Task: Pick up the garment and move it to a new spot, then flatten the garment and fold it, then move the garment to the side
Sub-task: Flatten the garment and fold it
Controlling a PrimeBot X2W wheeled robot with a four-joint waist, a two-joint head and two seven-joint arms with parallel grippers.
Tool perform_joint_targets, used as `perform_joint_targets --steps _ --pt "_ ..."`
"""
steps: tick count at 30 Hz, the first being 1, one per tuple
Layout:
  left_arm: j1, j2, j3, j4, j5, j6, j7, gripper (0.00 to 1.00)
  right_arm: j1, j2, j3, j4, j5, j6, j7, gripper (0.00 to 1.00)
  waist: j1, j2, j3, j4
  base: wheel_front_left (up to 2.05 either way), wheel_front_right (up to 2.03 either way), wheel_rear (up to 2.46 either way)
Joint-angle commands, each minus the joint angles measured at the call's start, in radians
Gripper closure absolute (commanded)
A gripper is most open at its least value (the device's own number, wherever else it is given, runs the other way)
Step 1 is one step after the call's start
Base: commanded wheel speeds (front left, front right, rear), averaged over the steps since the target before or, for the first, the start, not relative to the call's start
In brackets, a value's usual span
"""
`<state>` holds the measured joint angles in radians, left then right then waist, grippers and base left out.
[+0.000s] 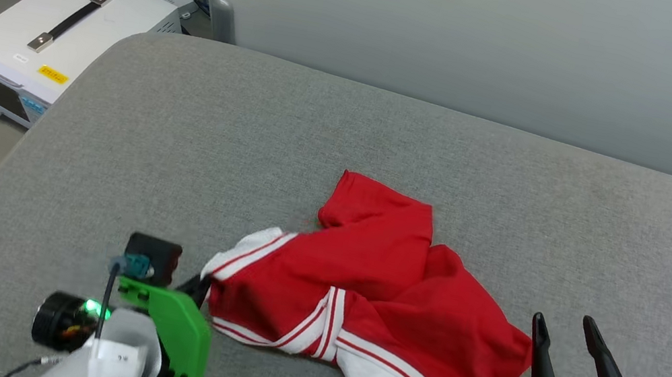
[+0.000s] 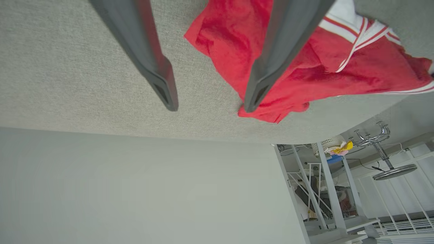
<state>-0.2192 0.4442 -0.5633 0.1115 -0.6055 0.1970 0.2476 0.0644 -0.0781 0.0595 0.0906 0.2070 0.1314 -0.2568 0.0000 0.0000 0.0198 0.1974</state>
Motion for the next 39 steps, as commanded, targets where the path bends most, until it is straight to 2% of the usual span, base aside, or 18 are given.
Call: perform_joint_targets --steps 1,4,5,6,7,14,19,21,24,27,32,35,36,39 --pt "0.031 0.003 -0.012 0.013 -0.007 0.000 0.011 1.00 0.011 -0.004 0.001 0.004 -0.001 -0.001 -0.005 0.00 0.0000 0.0000 0.003 -0.004 0.00 0.00 0.00" --pt "0.064 0.000 -0.034 0.064 -0.017 -0.006 0.033 1.00 0.007 -0.008 0.006 0.008 -0.001 -0.001 -0.005 0.00 0.0000 0.0000 0.006 -0.012 0.00 0.00 0.00" --pt "0.071 -0.006 -0.037 0.089 -0.026 -0.007 0.038 0.91 0.006 -0.009 0.005 0.010 0.000 -0.001 -0.005 0.00 0.0000 0.0000 0.008 -0.014 0.00 0.00 0.00" --pt "0.074 -0.008 -0.041 0.110 -0.028 -0.007 0.043 0.63 0.005 -0.010 0.004 0.011 0.000 -0.001 -0.005 0.00 0.0000 0.0000 0.008 -0.016 0.00 0.00 0.00" --pt "0.074 -0.010 -0.043 0.137 -0.026 -0.004 0.044 0.00 0.004 -0.011 0.004 0.012 0.000 -0.001 -0.005 0.00 0.0000 0.0000 0.008 -0.018 0.00 0.00 0.00" --pt "0.046 -0.041 -0.024 0.207 -0.013 0.000 -0.063 0.00 0.009 -0.016 -0.002 0.019 0.001 -0.001 -0.005 0.00 0.0000 0.0000 0.001 -0.021 0.00 0.00 0.00" --pt "0.025 -0.059 0.005 0.182 0.000 -0.024 -0.224 0.00 0.019 -0.029 0.010 0.031 0.005 -0.001 0.001 0.00 0.0000 0.0000 -0.015 -0.013 0.00 0.00 0.00" --pt "0.021 -0.066 0.019 0.164 0.010 -0.031 -0.303 0.00 0.018 -0.046 0.036 0.027 0.024 -0.001 0.043 0.00 0.0000 0.0000 -0.017 -0.007 0.00 0.00 0.00" --pt "0.019 -0.069 0.028 0.140 0.035 -0.042 -0.417 0.00 0.011 -0.084 0.077 0.007 0.074 -0.001 0.176 0.00 0.0000 0.0000 -0.018 0.002 0.00 0.00 0.00" --pt "0.019 -0.075 0.039 0.120 0.052 -0.049 -0.475 0.00 -0.008 -0.134 0.117 -0.022 0.110 -0.001 0.345 0.00 0.0000 0.0000 -0.015 0.014 0.00 0.00 0.00" --pt "0.022 -0.084 0.055 0.097 0.075 -0.065 -0.502 0.00 -0.069 -0.206 0.154 -0.047 0.178 -0.001 0.646 0.00 0.0000 0.0000 0.003 0.046 0.00 0.00 0.00" --pt "0.018 -0.092 0.059 0.094 0.089 -0.075 -0.506 0.00 -0.105 -0.219 0.143 -0.031 0.202 -0.001 0.785 0.00 0.0000 0.0000 0.022 0.072 0.00 0.00 0.00" --pt "0.014 -0.100 0.062 0.095 0.097 -0.080 -0.508 0.00 -0.128 -0.225 0.138 -0.016 0.202 -0.001 0.865 0.00 0.0000 0.0000 0.038 0.090 0.00 0.00 0.00" --pt "0.012 -0.117 0.068 0.097 0.105 -0.089 -0.509 0.00 -0.158 -0.213 0.117 0.011 0.210 -0.001 0.930 0.00 0.0000 0.0000 0.061 0.122 0.00 0.00 0.00"
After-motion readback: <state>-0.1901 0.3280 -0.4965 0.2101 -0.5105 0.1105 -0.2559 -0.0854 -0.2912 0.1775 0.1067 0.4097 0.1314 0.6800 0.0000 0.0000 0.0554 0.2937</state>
